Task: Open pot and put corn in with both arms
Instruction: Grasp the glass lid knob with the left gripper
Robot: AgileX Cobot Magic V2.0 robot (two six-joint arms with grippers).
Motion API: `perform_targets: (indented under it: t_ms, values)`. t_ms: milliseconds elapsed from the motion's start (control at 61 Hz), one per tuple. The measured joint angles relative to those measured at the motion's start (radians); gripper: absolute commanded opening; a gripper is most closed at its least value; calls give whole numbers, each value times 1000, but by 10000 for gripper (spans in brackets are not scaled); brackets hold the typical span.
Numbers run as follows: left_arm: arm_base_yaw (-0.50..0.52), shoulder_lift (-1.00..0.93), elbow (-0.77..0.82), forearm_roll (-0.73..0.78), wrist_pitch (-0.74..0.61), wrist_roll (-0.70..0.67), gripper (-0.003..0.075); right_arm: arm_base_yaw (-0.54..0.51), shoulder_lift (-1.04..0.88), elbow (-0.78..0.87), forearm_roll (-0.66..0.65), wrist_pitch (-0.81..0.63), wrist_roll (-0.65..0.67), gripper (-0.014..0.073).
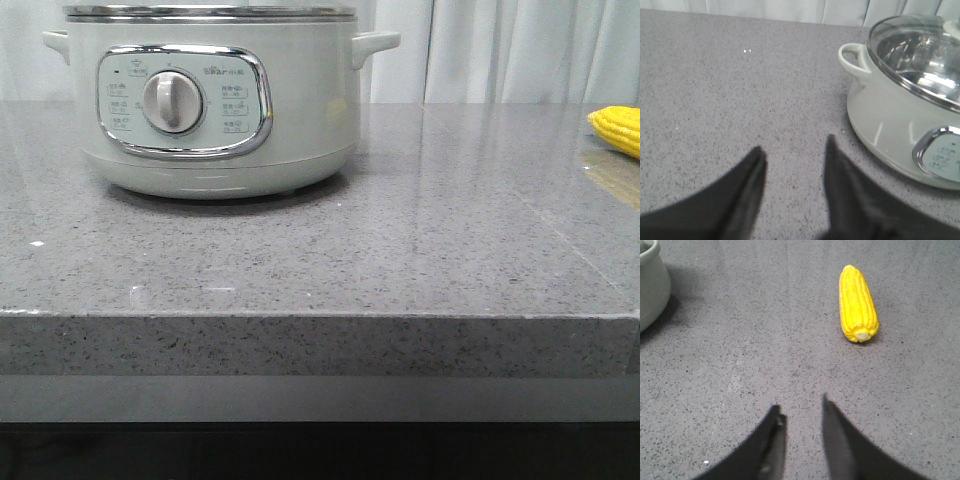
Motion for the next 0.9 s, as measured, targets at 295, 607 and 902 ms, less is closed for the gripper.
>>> perform_targets:
  t_ms: [295,607,902]
  values:
    - [-37,80,-48,-17,-61,0,481,0,0,0,0,2,0,507]
    - [-253,321,-236,-22,-139,0,481,0,0,0,0,2,0,507]
    - [-385,598,-454,-22,-162,0,480,0,0,0,0,2,0,507]
